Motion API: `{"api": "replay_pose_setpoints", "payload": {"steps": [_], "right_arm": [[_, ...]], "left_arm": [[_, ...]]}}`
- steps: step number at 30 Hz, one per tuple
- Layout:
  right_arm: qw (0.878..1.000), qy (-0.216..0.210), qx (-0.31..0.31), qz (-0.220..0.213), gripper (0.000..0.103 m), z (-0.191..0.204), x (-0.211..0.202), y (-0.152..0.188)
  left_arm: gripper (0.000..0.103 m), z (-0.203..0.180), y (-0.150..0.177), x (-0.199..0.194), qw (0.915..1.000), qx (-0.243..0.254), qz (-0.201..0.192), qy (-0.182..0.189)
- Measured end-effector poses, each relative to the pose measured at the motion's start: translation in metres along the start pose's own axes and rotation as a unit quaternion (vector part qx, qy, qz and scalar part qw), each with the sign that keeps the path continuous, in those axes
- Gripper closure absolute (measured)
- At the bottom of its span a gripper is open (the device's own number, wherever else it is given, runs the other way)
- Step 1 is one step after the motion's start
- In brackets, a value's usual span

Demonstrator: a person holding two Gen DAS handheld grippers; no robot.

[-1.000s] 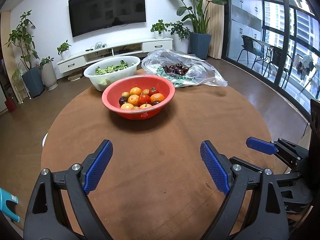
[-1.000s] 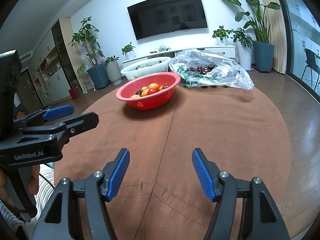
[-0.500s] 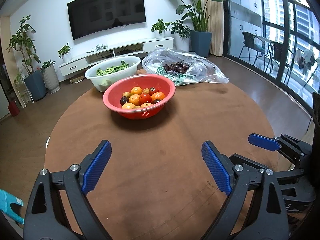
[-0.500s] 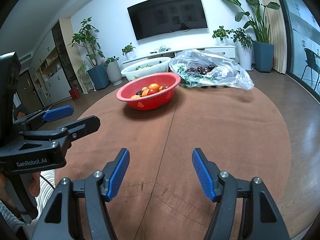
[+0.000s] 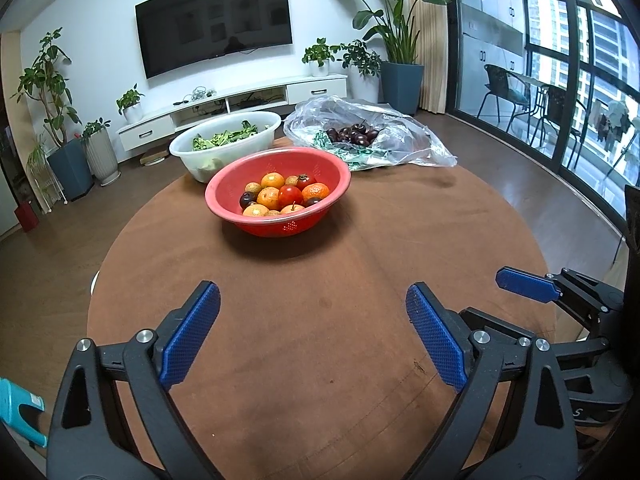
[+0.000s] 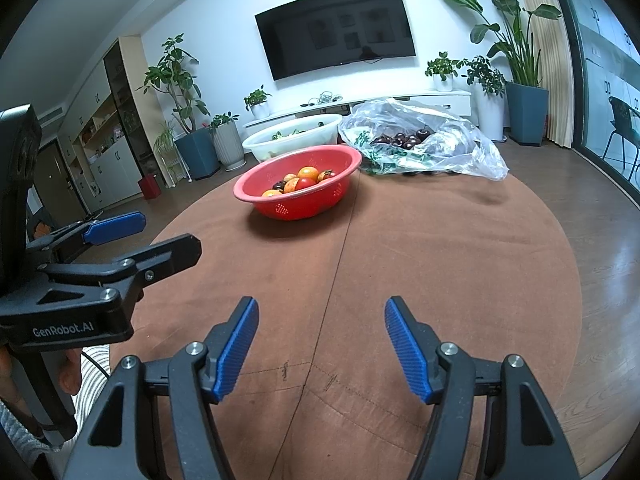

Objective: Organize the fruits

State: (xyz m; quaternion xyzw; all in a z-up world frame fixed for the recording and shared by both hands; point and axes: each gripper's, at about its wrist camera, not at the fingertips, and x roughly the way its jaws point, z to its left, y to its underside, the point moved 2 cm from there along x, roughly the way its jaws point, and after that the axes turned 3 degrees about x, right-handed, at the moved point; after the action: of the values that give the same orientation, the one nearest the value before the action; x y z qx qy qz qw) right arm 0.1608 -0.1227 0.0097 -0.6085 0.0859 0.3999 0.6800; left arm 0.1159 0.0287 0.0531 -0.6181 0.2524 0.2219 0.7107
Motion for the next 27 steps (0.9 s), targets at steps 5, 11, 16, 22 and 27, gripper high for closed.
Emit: {"api": "replay_pose_setpoints", "payload": {"steps": [5,11,16,22,27], "right_arm": [[1.000,0.000,-0.001,0.000,0.034,0.0005,0.0006,-0.0001],[1.000,0.000,-0.001,0.000,0.034,0.0005,-0.0004,-0.0003],[1.000,0.000,-0.001,0.000,0.034,0.0008,0.0000,-0.0003],[1.000,0.000,-0.001,0.000,0.034,0.0007,0.0002,-0.0002],[1.000,0.000,-0.001,0.000,0.034,0.0008,0.0003,-0.0002]], "left_arm": [[0.008,-0.0003,0.0004,0.0006,1.0000,0.000,0.000,0.000],[0.008,-0.0007,0.0012,0.0009,1.0000,0.000,0.000,-0.002],[0.008,-0.0005,0.0011,0.0008,1.0000,0.000,0.000,-0.001],[0.008,-0.0001,0.0011,0.0009,1.0000,0.000,0.001,-0.001],[0.008,0.0005,0.0011,0.0010,1.0000,-0.002,0.001,0.001]]}}
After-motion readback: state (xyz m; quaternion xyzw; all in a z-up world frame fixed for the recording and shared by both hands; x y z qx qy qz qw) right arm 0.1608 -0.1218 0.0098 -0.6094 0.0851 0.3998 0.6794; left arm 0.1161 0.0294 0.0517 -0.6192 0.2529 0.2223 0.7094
